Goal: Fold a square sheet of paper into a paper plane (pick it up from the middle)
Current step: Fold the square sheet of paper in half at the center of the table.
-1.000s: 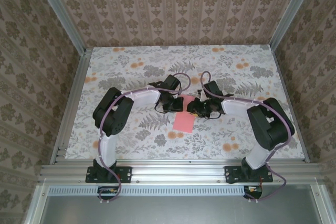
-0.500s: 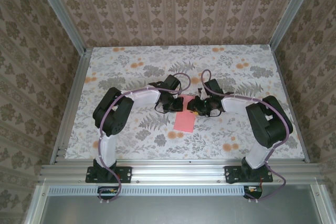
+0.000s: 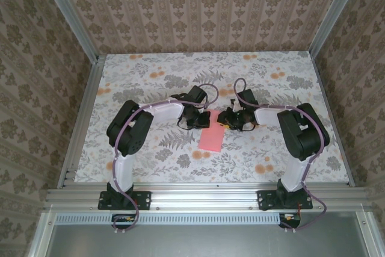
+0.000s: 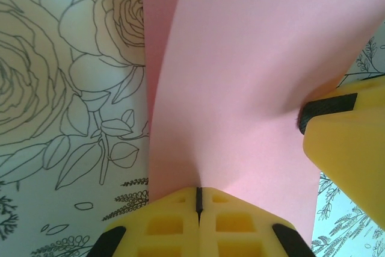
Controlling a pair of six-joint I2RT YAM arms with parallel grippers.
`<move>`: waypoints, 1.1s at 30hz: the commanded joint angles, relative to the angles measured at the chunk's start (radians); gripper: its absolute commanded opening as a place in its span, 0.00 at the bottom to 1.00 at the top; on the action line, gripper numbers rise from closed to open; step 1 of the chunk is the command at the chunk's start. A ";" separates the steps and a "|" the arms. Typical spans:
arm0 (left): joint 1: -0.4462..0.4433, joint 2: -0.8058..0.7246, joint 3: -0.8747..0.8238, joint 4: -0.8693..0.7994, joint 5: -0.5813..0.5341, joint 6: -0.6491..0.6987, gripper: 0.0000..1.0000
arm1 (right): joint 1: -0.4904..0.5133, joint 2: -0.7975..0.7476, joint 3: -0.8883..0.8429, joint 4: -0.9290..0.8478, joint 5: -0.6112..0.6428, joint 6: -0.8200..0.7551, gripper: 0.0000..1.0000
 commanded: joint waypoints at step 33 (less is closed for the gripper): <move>-0.013 0.042 -0.004 -0.099 -0.026 0.031 0.02 | -0.057 0.012 0.144 -0.058 -0.093 -0.008 0.31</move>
